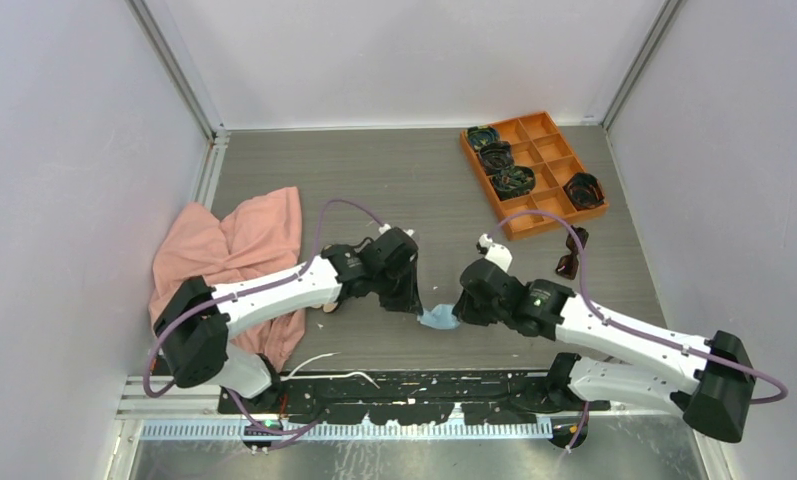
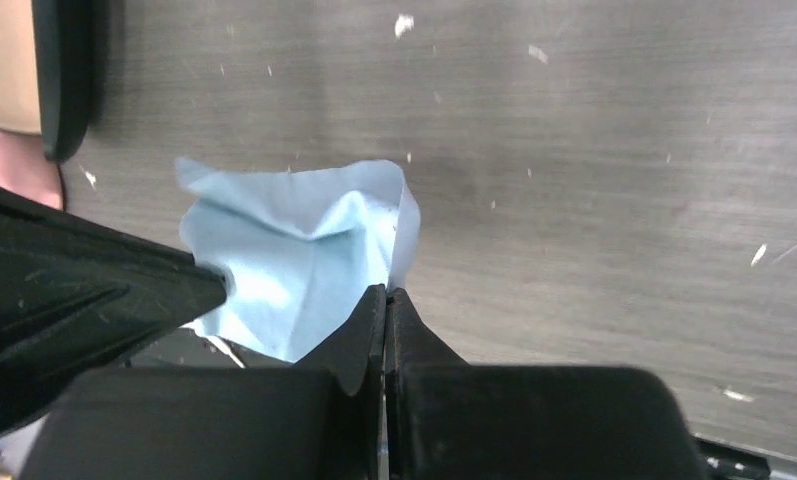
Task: Organize the sunglasses
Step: Fold the glasses cleaning cloth at the center of the board.
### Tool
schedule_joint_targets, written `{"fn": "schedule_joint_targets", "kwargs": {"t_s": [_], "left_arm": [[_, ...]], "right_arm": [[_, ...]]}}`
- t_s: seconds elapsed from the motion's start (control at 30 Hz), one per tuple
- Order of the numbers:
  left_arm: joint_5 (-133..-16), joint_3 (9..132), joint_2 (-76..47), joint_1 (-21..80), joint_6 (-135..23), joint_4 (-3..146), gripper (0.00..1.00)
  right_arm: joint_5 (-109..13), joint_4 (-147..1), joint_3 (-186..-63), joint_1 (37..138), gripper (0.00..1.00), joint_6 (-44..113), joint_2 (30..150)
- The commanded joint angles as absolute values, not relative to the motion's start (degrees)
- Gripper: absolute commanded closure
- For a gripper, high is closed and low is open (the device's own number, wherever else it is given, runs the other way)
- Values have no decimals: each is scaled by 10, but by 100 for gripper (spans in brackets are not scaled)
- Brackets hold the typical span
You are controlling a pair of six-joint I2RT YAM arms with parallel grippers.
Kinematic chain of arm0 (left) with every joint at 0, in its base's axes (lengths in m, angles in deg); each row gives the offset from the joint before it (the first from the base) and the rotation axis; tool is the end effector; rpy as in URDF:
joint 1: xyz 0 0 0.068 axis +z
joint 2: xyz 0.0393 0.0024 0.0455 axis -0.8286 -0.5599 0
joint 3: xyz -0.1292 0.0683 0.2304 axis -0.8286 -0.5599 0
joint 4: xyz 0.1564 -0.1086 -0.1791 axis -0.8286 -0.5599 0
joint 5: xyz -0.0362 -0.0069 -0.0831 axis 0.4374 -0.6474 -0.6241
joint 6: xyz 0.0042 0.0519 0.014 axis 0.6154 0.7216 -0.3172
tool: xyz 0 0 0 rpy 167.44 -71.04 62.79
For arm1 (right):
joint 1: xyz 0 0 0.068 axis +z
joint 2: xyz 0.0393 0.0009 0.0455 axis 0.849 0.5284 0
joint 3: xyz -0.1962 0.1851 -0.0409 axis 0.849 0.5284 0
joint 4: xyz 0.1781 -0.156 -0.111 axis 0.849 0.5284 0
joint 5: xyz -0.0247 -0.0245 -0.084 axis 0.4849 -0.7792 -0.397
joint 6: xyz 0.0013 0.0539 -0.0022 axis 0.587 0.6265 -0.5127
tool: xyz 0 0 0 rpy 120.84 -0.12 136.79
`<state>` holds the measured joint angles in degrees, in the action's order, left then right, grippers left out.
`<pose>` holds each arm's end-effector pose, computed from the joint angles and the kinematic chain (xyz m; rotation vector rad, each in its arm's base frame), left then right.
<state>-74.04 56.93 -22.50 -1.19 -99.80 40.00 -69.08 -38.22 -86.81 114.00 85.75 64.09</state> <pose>0.1590 -0.2553 0.2398 0.1093 2.7795 -0.8544 0.1117 0.1506 0.2291 0.1532 2.5402 0.5683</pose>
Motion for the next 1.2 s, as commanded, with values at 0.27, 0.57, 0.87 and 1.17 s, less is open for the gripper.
{"fn": "schedule_joint_targets", "kwargs": {"t_s": [0.27, 0.57, 0.87, 1.17], "left_arm": [[-857, 867, -369, 167, -836, 303, 99], [-820, 827, -338, 175, -788, 311, 100], [-852, 553, -293, 126, -887, 445, 72], [-788, 624, -258, 114, -862, 335, 51]], "right_arm": [[-693, -412, -1140, 980, 100, 704, 828], [-711, -400, -1110, 980, 99, 701, 828], [-659, -441, -854, 1025, 77, 805, 746], [-746, -335, -906, 1028, 33, 768, 700]]}}
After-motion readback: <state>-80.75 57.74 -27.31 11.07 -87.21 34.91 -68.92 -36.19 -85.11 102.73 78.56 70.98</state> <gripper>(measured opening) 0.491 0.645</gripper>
